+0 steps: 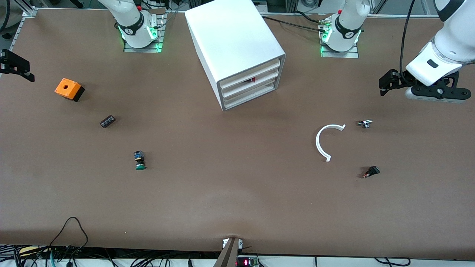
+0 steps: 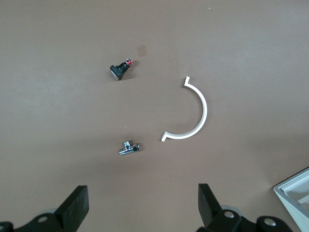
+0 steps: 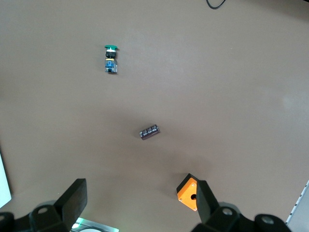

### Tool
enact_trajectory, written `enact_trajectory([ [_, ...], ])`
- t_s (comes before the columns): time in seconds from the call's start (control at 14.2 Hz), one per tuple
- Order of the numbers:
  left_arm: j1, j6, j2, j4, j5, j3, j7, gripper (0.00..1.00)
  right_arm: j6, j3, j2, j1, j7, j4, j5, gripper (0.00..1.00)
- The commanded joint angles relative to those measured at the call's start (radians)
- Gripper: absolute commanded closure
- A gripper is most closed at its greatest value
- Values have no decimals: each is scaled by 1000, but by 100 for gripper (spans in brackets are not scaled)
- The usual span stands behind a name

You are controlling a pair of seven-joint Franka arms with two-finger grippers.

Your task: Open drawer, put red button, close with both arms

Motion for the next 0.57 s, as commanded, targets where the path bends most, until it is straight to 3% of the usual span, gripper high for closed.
enact_trajectory([
  [0.0, -6, -5, 3, 20, -18, 6, 11, 0, -6, -4, 13, 9, 2, 5, 5, 0],
  [0.49, -9, -20, 6, 29, -18, 0, 8, 0, -3, -8, 13, 6, 2, 6, 13, 0],
])
